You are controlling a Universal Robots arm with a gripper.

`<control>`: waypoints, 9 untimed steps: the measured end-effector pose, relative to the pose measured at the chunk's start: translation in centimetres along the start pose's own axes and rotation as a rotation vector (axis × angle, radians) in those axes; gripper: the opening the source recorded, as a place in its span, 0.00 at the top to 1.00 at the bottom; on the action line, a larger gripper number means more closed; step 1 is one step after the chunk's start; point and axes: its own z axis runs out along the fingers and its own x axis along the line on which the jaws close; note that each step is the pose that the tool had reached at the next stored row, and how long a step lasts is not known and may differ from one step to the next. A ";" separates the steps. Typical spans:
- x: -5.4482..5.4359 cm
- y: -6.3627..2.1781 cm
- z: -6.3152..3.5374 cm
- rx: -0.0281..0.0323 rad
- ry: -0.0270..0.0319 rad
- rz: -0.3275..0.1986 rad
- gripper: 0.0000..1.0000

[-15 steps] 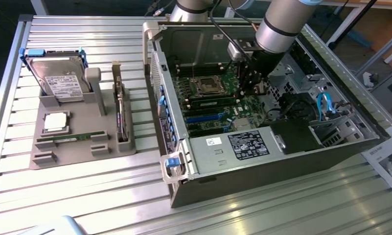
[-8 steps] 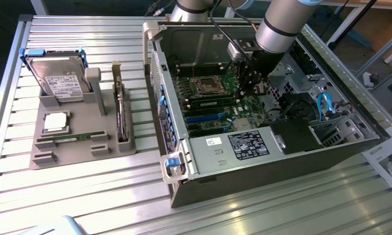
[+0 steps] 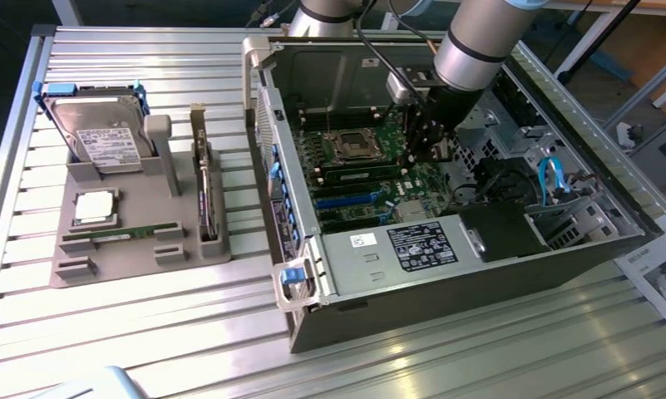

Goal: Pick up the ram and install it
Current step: 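Press down the ram until it locks into place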

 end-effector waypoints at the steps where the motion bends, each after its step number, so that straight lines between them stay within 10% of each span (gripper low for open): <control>1: 0.0 0.00 0.01 -0.0001 0.0001 0.000 0.90; 9: 0.0 0.00 0.09 0.0000 0.0000 0.000 0.90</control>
